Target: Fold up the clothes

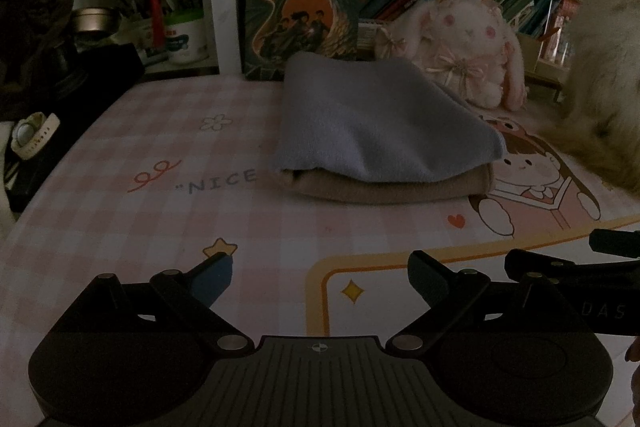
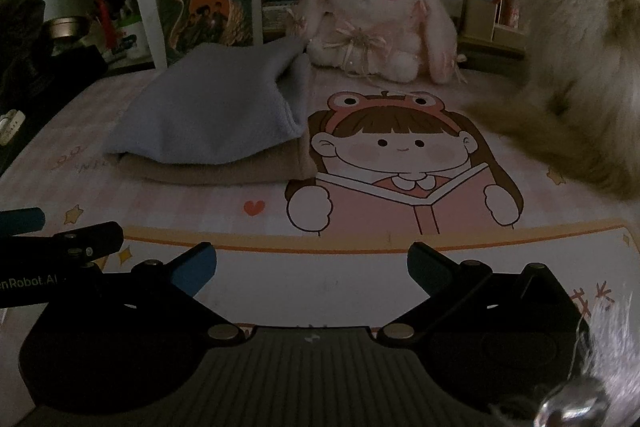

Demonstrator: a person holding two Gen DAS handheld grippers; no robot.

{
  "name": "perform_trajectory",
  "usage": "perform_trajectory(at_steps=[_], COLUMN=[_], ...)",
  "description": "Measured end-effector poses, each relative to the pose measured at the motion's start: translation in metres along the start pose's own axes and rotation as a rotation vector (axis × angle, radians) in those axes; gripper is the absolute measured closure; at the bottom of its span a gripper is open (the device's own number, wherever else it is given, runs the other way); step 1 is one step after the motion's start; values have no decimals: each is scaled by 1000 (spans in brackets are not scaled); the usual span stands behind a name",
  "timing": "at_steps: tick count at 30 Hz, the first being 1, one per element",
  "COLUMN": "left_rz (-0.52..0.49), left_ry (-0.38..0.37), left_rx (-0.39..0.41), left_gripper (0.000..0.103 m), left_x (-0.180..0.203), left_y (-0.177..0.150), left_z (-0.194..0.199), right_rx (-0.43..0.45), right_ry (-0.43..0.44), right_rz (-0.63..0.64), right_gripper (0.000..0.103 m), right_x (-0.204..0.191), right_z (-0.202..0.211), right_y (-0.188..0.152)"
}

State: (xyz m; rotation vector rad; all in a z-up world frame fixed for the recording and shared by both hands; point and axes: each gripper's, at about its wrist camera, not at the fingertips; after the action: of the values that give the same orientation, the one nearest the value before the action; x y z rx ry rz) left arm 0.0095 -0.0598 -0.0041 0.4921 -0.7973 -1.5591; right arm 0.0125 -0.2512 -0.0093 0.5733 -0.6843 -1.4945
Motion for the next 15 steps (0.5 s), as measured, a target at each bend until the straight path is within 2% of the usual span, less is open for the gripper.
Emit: perform_trajectory(at_steps=[15], left_rz=[5], left_ry=[-4], left_rx=[-7], left_gripper=[6], left_x=[-2], left_y=[0], left_z=[-1], right_rx=[-8], right_ry=[3], right_rz=[-3], right_gripper=[0], right_x=[0], right_z=[0], right_y=[-1])
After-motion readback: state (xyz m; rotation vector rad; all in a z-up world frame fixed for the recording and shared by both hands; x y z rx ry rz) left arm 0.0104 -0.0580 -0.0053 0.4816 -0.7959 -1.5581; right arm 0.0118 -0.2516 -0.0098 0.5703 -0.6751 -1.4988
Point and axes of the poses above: each gripper's, at about its wrist camera, not at the fingertips, and z roughly against the way its jaws point, x to its right, y to its top, and after that the axes turned 10 degrees about -y, right-handed
